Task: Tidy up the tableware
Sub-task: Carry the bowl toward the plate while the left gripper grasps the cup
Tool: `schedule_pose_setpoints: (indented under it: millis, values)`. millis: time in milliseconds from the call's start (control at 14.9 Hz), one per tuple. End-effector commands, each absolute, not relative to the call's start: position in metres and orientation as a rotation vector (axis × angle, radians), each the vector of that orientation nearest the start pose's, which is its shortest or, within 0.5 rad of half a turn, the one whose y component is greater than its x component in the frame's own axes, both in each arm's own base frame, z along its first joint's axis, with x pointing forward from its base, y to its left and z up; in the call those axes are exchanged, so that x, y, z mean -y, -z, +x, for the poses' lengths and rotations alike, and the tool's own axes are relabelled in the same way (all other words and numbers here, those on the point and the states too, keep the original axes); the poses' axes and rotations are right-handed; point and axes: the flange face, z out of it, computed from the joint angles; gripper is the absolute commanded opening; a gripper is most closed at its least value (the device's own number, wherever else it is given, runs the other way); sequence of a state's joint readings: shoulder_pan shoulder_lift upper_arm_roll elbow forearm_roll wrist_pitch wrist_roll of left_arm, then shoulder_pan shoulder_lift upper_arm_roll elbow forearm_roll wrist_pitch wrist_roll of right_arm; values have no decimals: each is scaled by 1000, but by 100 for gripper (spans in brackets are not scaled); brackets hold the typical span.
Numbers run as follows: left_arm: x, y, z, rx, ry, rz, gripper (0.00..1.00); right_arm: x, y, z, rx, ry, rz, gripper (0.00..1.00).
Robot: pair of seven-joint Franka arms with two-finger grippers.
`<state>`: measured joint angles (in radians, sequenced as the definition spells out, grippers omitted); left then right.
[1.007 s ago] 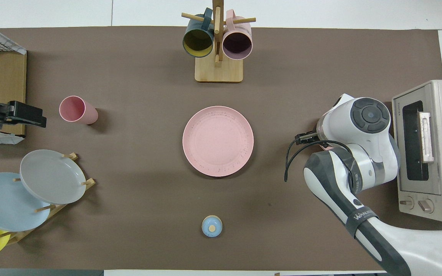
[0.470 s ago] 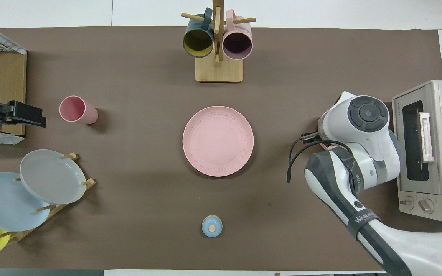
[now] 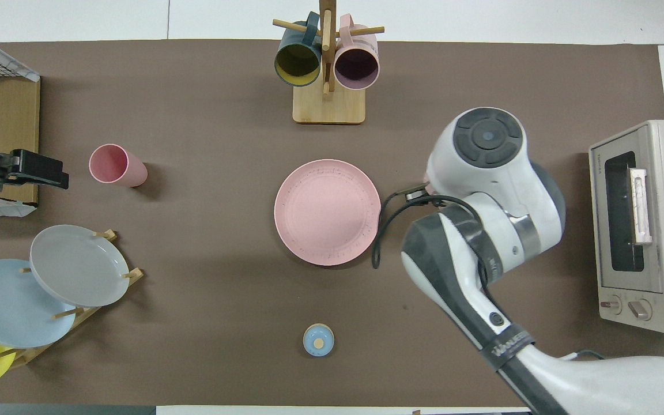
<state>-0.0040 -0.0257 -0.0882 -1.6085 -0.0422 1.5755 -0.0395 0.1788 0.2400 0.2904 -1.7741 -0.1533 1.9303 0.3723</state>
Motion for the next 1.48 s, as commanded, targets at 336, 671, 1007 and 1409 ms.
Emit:
schedule_pose_setpoints:
  millis: [336,671,1007,1409]
  values:
    - [49,-453,628,67,29,-3183,100,-467,-399,550,-72,58,-3225,0]
    - [56,-421,630,124,22,-3183,100,-494,-360,535,-27,137,-3251,0]
    - [64,-394,619,69,-12,-3151,100,-493,-352,535,-82,117,-3216,0]
    - [78,-377,612,-15,-9,-3135,75,-474,-374,550,-125,86,-3251,58]
